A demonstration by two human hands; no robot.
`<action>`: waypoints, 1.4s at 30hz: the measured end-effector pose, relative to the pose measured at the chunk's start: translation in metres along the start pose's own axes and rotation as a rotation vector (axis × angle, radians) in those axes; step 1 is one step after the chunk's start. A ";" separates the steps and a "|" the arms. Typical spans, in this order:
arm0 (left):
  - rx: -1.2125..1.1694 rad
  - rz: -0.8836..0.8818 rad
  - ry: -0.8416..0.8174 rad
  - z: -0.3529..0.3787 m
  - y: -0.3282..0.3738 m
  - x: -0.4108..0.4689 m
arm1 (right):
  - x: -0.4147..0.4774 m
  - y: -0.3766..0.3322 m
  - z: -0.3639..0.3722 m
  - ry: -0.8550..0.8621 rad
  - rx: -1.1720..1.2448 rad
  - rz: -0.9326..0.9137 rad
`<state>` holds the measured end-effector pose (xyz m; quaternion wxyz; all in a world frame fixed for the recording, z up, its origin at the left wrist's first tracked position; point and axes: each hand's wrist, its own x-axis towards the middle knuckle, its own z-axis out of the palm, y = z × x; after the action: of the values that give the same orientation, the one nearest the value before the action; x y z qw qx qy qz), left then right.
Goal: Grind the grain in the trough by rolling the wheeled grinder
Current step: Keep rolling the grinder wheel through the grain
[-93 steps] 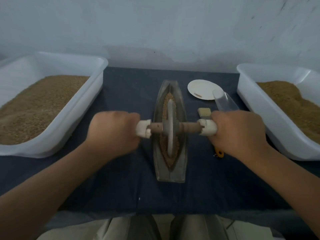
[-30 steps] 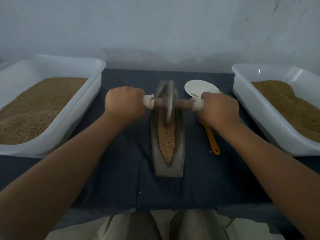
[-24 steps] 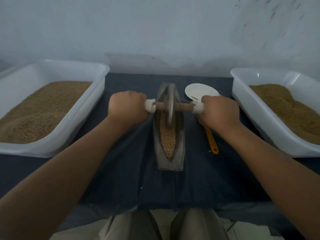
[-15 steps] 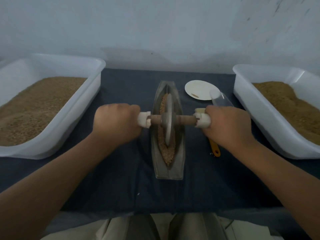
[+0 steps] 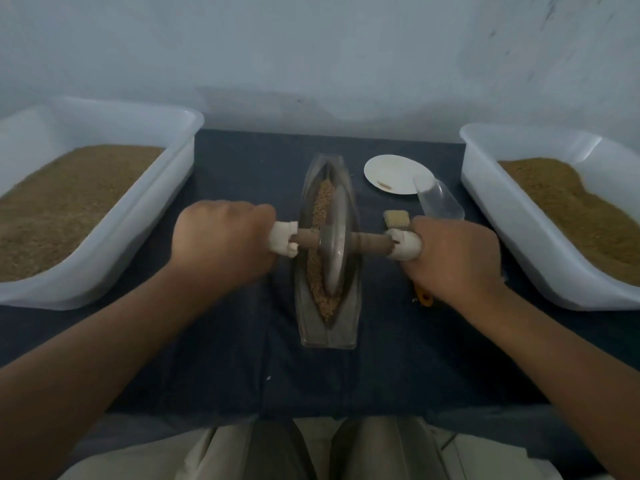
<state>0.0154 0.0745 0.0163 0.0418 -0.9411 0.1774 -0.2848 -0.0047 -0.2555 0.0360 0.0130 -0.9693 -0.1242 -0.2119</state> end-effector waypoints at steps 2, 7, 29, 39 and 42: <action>0.002 0.000 -0.026 0.003 0.000 0.007 | 0.000 0.000 0.003 -0.017 0.003 0.009; -0.044 -0.181 -0.094 0.026 -0.003 0.070 | 0.071 0.000 0.016 -0.048 -0.083 0.077; 0.004 -0.180 -0.140 0.015 0.001 0.085 | 0.080 0.003 0.026 -0.106 -0.066 0.143; -0.033 -0.050 0.040 0.010 0.000 0.006 | 0.013 0.003 0.005 0.067 0.057 -0.068; -0.031 -0.107 -0.009 0.027 -0.003 0.053 | 0.051 0.002 0.016 -0.007 -0.047 0.039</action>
<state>0.0729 0.0578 0.0218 0.0127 -0.9510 0.1311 -0.2797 0.0475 -0.2442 0.0430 -0.0058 -0.9722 -0.1004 -0.2112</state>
